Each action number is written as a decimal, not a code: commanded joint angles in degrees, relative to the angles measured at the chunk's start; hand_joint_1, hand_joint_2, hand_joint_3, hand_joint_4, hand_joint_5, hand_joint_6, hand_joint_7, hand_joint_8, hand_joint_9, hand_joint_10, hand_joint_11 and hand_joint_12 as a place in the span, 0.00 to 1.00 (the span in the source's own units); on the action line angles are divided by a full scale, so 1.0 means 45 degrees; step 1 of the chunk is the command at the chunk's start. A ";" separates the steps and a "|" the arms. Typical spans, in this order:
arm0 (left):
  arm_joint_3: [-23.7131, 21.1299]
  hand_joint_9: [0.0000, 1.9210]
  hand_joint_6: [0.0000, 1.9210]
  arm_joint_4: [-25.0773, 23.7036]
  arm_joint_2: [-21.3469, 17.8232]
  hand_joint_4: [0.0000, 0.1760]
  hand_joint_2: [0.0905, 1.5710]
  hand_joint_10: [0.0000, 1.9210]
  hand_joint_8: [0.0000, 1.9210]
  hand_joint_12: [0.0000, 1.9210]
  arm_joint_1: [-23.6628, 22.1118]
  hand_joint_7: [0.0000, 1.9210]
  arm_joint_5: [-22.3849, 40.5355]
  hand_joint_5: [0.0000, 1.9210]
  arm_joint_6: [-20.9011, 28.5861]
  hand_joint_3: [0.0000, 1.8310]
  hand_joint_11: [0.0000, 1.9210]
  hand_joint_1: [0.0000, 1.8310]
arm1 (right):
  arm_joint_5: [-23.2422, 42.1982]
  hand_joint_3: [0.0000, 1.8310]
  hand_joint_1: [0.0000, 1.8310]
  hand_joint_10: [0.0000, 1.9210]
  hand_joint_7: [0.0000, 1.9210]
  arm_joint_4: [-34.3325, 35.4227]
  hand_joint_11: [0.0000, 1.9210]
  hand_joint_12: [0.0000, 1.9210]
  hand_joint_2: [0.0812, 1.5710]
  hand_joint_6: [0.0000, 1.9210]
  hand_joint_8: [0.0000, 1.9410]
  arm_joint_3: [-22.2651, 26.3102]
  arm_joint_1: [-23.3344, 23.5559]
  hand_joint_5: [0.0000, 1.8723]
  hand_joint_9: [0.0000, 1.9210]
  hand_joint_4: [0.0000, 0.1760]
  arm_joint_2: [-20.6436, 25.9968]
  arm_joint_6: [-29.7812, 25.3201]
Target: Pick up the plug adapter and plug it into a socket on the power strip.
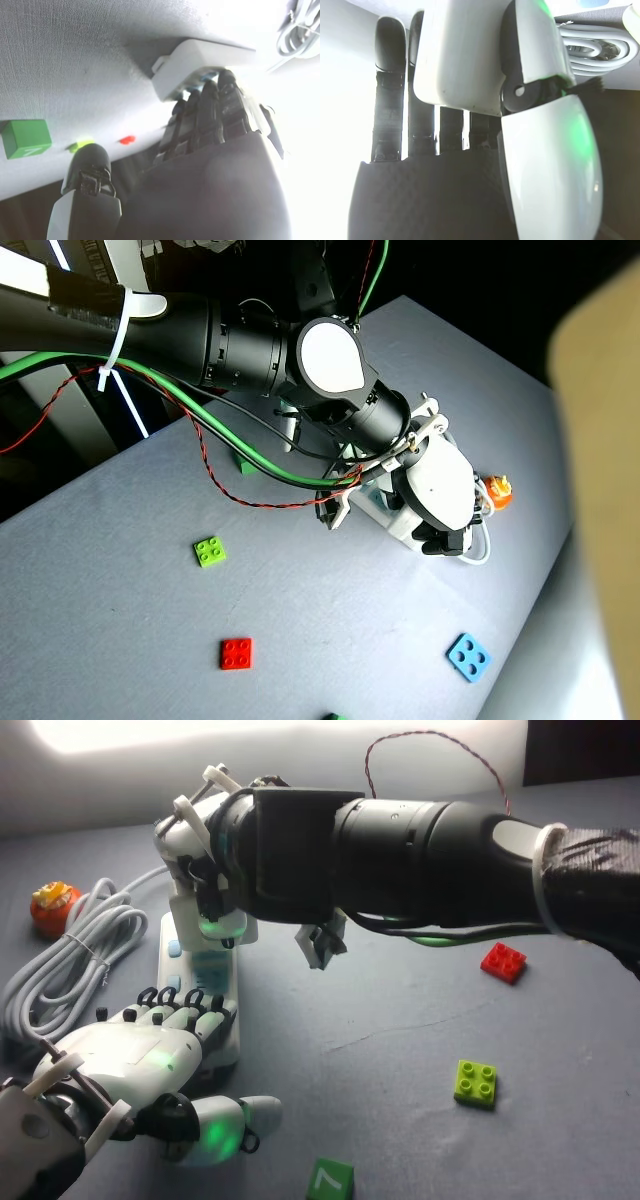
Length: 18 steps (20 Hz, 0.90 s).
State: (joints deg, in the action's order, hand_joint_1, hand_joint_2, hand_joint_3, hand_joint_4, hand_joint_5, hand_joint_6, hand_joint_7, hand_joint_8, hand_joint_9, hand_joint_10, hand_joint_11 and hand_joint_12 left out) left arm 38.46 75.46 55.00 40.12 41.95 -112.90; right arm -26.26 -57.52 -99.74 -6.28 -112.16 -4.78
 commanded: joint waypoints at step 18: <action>0.0090 0.01 0.00 0.0128 0.0333 0.00 0.76 0.00 0.00 0.00 -0.0094 0.02 -0.1232 0.02 0.0004 0.00 0.00 0.00 | 0.1304 0.00 0.75 0.63 0.57 -0.0155 0.29 0.70 0.68 0.52 0.41 0.0081 -0.0428 0.51 0.45 0.00 0.0021 0.0537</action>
State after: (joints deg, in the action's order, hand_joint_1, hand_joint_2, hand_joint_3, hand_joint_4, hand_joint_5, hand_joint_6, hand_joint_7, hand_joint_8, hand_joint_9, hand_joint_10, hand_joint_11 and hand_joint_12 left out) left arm 38.81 75.72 55.31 39.51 41.74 -113.10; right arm -23.03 -58.11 -99.79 -7.09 -111.74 -2.37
